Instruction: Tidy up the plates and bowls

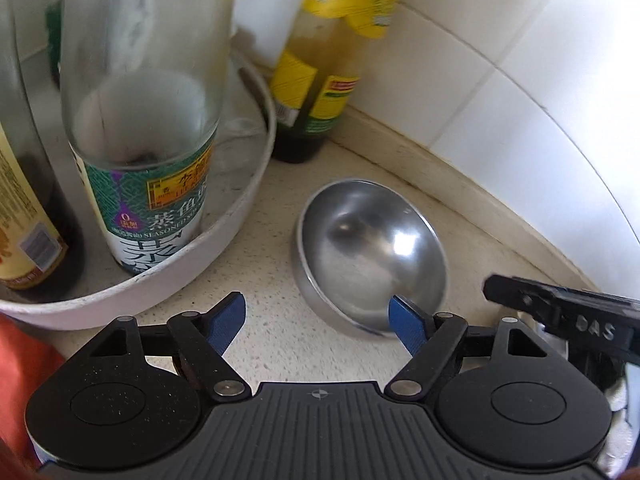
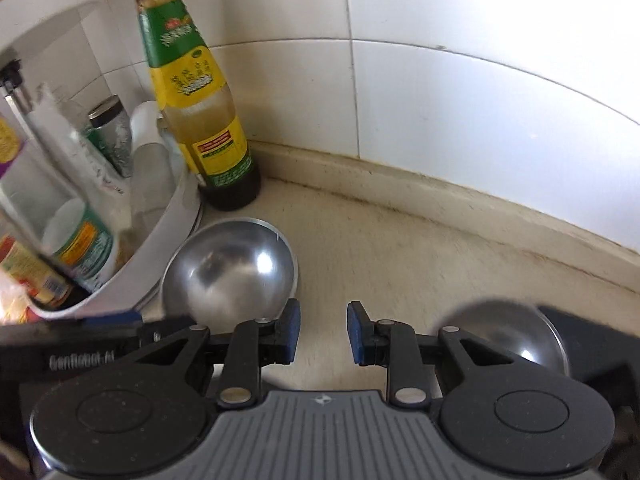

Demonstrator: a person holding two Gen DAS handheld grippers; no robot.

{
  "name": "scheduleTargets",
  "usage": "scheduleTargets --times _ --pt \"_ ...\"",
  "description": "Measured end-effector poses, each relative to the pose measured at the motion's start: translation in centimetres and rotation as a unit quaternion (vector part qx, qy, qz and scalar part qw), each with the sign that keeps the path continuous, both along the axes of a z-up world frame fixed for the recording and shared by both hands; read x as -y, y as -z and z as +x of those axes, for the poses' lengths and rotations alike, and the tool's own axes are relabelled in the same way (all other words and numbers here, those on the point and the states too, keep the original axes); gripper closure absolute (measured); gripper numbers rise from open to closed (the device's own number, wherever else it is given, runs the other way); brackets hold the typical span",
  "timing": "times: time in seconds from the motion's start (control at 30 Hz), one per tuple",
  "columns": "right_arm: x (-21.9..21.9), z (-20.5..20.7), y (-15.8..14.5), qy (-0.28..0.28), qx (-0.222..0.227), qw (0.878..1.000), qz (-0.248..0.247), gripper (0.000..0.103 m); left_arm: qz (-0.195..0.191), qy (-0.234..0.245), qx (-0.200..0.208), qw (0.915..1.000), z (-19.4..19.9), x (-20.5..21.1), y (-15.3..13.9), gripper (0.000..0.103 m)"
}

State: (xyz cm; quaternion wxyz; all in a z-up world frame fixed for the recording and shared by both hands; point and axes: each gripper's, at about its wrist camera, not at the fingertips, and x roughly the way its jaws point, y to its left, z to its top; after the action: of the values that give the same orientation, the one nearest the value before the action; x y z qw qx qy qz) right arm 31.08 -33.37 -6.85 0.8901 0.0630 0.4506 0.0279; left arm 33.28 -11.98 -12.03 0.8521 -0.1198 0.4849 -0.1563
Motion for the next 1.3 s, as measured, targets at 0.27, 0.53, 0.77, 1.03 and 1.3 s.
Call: scheduleTargets --times 0.27,0.53,0.77,1.03,1.3 --pt "0.4 4.2 2.8 -0.007 -0.033 0.998 0.052 0.079 -0.002 -0.034 -0.013 0.9993 1.3 0.6 1.6 0.023" --pt "0.0 6.0 4.7 -0.018 -0.063 0.995 0.078 0.091 0.017 -0.030 -0.005 0.9994 2.3 1.5 2.4 0.046" --pt "0.0 5.7 4.9 -0.014 -0.068 0.993 0.091 0.091 0.013 -0.008 -0.004 0.9999 2.3 2.1 2.5 0.057" --pt "0.3 5.0 4.5 -0.007 -0.068 0.993 0.094 0.091 0.018 0.000 0.000 0.9998 1.3 2.9 2.7 0.055" --pt "0.3 4.5 4.1 -0.005 -0.060 0.993 0.098 0.091 0.027 0.003 0.006 0.9996 1.2 3.5 2.5 0.053"
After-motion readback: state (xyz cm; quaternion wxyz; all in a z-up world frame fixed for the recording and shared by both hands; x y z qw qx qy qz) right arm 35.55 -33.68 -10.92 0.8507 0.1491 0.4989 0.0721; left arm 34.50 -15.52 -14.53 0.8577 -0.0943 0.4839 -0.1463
